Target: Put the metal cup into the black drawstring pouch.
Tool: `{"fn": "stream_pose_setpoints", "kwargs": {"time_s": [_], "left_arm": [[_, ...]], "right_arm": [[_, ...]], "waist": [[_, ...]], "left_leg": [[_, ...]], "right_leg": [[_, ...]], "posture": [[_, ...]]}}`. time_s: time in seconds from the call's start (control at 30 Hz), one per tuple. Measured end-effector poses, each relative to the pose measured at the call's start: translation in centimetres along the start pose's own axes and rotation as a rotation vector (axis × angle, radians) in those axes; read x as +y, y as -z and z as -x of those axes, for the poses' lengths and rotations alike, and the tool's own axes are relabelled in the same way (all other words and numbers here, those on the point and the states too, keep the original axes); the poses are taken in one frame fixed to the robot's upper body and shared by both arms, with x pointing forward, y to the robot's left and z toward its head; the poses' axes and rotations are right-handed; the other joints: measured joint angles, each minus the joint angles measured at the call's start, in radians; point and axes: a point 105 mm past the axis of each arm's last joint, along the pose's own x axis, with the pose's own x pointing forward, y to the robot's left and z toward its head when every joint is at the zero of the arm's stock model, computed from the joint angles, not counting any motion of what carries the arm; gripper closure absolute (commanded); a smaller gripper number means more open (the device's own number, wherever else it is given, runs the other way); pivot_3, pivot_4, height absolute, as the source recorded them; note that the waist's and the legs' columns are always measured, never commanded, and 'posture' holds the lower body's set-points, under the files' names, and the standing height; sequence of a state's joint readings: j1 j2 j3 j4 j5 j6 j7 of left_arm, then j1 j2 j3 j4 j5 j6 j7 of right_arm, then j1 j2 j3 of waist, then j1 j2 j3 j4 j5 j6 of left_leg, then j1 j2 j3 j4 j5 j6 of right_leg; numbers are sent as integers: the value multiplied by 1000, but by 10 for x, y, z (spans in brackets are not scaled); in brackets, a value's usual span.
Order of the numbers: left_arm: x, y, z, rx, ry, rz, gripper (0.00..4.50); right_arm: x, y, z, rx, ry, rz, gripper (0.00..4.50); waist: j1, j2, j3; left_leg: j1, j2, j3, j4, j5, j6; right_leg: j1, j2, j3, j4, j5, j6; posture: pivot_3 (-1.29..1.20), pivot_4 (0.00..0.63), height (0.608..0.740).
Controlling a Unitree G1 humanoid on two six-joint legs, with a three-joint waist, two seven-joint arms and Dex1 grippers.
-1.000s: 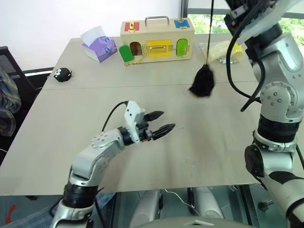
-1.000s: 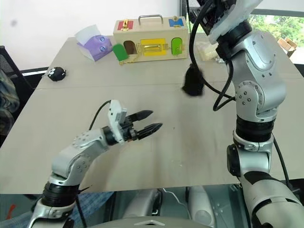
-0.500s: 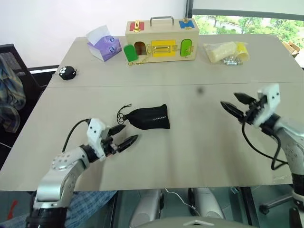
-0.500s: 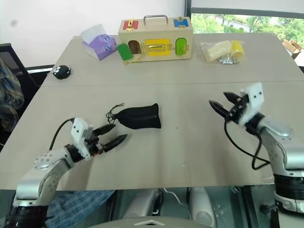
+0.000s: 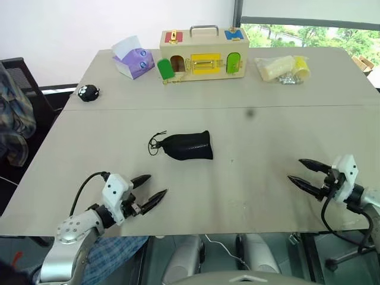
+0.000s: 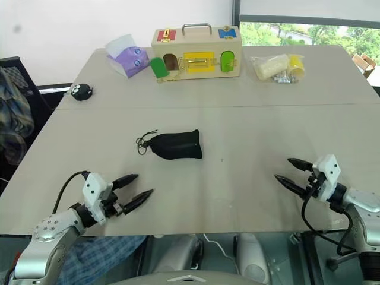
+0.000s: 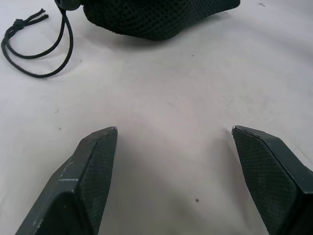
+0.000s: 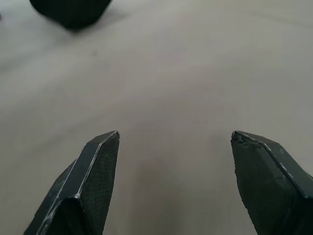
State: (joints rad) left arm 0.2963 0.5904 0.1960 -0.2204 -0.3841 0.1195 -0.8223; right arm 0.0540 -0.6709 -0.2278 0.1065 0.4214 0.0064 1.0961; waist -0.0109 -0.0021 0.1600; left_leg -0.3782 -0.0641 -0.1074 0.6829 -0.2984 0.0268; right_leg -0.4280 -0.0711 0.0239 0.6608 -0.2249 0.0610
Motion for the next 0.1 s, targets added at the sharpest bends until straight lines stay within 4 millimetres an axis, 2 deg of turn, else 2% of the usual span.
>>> {"fn": "stream_pose_setpoints", "kwargs": {"time_s": [0.1], "left_arm": [[0, -1, -2, -13, -13, -7, 626]], "right_arm": [[3, 2, 0, 13, -26, 28, 831]], "waist": [[0, 0, 0]], "left_leg": [[0, 0, -1, 0, 0, 0]], "right_leg": [[0, 0, 0, 0, 0, 0]], "posture": [[0, 150, 710]]}}
